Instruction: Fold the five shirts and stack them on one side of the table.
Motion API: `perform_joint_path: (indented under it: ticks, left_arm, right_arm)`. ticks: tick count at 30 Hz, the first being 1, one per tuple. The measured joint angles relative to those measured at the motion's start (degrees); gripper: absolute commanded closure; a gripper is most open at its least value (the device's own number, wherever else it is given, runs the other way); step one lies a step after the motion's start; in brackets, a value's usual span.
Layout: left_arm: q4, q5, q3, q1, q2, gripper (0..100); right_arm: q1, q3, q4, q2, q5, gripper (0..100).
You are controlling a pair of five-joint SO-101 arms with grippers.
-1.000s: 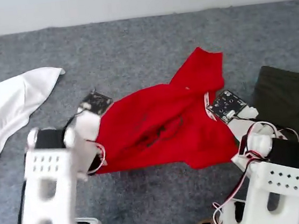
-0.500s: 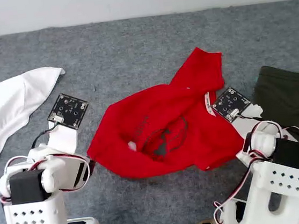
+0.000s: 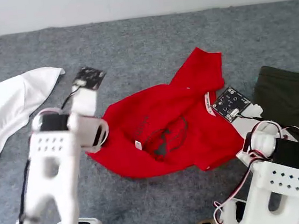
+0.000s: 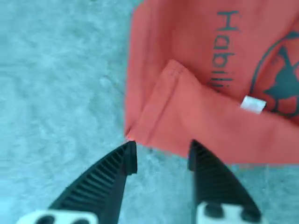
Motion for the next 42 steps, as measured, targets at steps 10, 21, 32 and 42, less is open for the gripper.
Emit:
perform_joint_path:
  ticks: [10,21,32,42]
  left_arm:
    - [1.0,4.7,-20.8,4.8,28.5,77]
    - [10.2,1.4,-31.3,4.8,47.9,99]
    - [17.8,0.8,-29.5,3.3,34.7,99]
    - [18.1,-12.3,-1.4,-3.2,2.9,98]
  right_arm:
    - [0.0,0.0,0.0,0.0,0.0,98.8]
    - [0.0,0.0,0.0,0.0,0.0,98.8]
    - [0.0,0.0,0.0,0.0,0.1,98.8]
    - [0.0,0.0,0.0,0.0,0.1,98.8]
